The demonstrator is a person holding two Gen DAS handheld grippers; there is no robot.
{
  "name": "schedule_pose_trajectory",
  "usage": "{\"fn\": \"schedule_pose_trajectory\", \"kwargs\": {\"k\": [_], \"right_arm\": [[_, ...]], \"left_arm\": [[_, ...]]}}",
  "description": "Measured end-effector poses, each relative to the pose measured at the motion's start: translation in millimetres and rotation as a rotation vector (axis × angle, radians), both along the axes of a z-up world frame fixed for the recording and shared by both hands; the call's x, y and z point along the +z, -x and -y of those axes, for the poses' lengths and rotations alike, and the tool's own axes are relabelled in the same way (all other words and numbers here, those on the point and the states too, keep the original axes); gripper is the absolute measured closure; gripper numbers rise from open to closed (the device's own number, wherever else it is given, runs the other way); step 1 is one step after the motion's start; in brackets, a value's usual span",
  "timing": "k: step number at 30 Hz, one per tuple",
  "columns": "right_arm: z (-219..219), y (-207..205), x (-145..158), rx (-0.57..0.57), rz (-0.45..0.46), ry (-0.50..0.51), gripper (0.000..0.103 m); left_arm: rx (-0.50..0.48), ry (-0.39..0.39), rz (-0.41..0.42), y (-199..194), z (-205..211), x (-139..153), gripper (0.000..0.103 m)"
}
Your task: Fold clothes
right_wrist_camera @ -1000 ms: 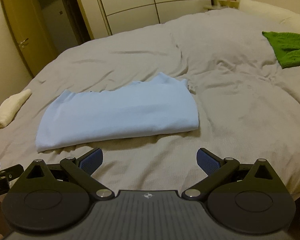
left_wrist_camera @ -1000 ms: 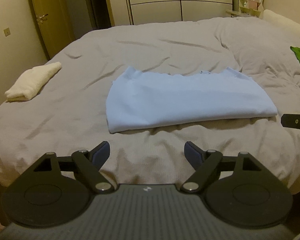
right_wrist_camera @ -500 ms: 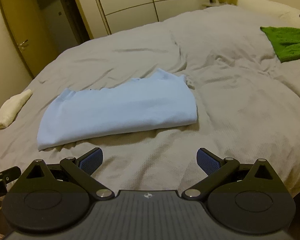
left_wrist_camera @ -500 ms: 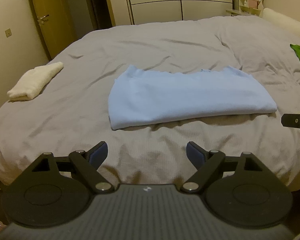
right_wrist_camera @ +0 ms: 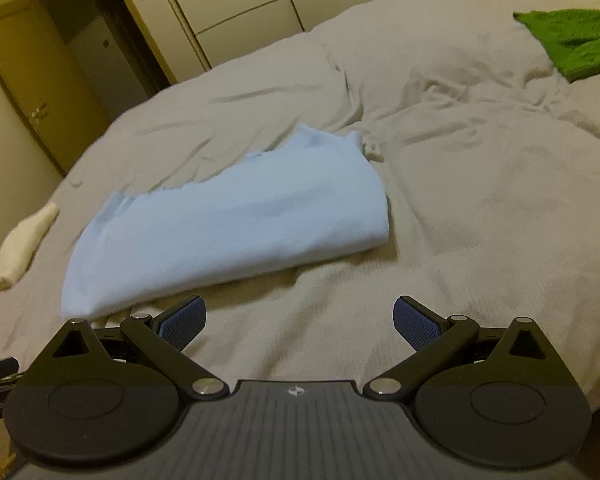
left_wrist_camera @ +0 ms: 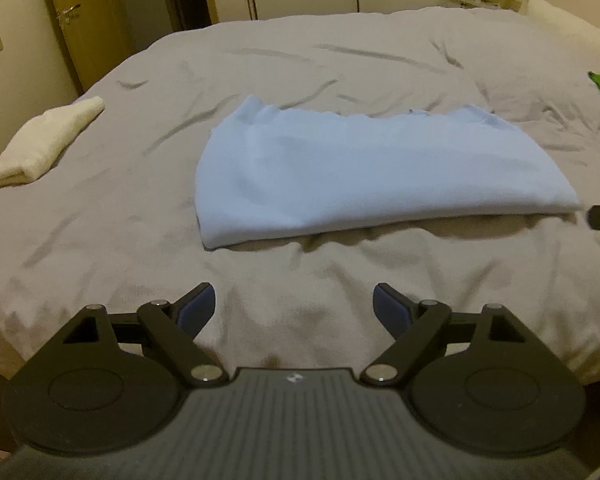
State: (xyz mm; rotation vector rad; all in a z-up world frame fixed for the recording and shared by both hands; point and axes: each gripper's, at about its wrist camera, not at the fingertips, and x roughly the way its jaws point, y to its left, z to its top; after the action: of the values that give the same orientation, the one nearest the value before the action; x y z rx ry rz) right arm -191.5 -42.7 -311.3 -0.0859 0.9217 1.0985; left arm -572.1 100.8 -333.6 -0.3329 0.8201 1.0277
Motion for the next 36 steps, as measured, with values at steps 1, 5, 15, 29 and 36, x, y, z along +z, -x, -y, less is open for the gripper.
{"fn": "schedule_pose_trajectory", "kwargs": {"k": [1, 5, 15, 29, 36], "right_arm": [[-3, -6, -3, -0.001, -0.005, -0.006, 0.001], [-15, -33, -15, -0.018, -0.063, -0.038, 0.02], [-57, -88, -10, 0.057, -0.093, -0.109, 0.043], [-210, -178, -15, 0.252, -0.064, -0.011, 0.052], [-259, -185, -38, 0.278, -0.055, 0.058, 0.071]], "left_arm": [[0.003, 0.005, 0.002, -1, -8, -2, 0.021], [-0.014, 0.024, 0.032, -9, -36, -7, 0.032], [-0.065, 0.036, 0.097, -30, -106, -7, 0.036], [-0.053, 0.01, 0.097, -51, -284, -15, 0.022], [-0.071, 0.165, 0.206, -54, -326, -54, 0.093]]}}
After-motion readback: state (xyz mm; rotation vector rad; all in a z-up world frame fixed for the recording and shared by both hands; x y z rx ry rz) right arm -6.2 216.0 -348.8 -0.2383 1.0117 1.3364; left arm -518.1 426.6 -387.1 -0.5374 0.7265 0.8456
